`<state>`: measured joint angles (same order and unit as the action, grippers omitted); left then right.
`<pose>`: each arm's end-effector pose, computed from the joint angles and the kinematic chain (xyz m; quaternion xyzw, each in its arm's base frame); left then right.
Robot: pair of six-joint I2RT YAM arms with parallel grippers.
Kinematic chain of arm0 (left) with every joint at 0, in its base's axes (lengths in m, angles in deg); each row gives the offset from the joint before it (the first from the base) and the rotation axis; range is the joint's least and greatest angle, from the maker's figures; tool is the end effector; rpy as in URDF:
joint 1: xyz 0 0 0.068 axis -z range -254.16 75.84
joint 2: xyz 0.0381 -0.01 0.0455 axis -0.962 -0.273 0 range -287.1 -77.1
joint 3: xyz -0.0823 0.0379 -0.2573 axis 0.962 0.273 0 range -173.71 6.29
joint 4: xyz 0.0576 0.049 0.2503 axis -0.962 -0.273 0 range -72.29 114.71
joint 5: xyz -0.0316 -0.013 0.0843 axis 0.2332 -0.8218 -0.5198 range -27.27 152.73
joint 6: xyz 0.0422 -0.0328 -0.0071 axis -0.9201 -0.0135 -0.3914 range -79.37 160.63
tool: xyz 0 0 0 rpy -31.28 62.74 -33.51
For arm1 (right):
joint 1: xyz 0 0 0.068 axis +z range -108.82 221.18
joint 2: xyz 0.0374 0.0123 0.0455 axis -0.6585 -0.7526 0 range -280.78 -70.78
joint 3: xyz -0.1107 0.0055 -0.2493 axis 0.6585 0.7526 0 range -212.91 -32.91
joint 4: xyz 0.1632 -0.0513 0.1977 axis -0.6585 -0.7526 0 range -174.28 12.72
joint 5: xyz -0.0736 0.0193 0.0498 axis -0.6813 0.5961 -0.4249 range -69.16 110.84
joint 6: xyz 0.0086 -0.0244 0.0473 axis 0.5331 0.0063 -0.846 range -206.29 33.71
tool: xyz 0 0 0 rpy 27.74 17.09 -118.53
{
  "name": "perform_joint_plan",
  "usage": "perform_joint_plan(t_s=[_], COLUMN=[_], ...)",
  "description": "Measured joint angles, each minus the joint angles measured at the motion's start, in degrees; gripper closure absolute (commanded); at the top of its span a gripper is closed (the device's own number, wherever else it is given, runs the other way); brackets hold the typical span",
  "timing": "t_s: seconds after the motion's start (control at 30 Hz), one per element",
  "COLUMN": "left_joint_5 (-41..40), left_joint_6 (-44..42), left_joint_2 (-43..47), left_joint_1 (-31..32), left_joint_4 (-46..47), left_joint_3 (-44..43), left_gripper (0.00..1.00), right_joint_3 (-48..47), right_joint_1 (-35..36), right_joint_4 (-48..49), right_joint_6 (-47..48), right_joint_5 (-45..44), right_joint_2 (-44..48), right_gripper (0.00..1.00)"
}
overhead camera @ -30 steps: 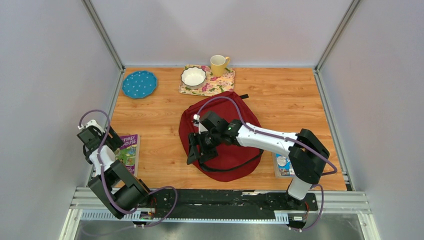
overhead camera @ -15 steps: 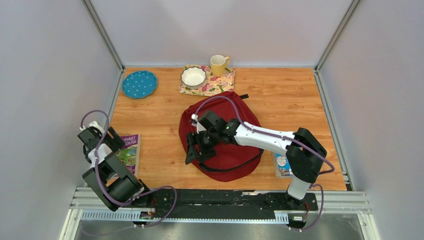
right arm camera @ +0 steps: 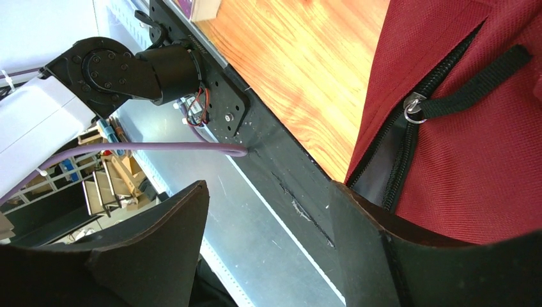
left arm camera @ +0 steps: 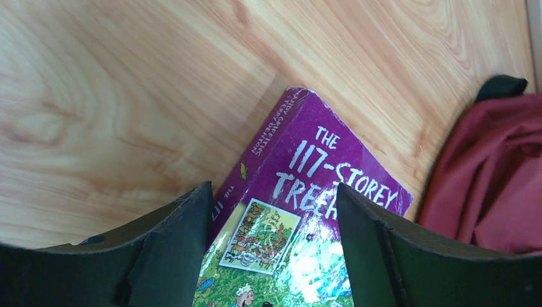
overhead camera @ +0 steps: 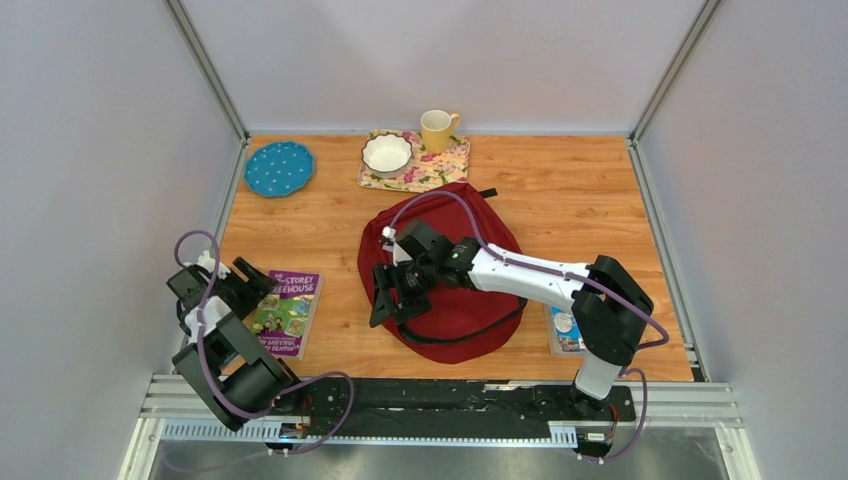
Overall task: Pack the student bag
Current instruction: Pick up the book from the center of the board.
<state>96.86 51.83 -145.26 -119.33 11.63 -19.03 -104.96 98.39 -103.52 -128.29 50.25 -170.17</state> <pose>0.1554 0.1279 0.1502 -0.3560 0.8462 -0.1865 0.3499 0.1860 0.3210 0.2302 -0.2002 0.9003 0.3864 0.0123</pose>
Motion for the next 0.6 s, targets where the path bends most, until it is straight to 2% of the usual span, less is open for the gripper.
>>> perform_joint_plan(t_s=[0.17, 0.6], left_joint_5=[2.51, 2.51], left_joint_6=[1.44, 3.98], left_joint_2=[3.91, 10.05], left_joint_1=[0.15, 1.53], left_joint_4=[-2.86, -5.16], left_joint_3=[2.34, 5.35], left_gripper=[0.2, 0.19], right_joint_3=[0.0, 0.87], right_joint_1=[0.0, 0.0], right_joint_4=[0.72, 1.36], right_joint_6=[-0.02, 1.33], right_joint_5=[-0.74, -2.49], right_joint_2=[0.02, 1.99], right_gripper=[0.29, 0.3])
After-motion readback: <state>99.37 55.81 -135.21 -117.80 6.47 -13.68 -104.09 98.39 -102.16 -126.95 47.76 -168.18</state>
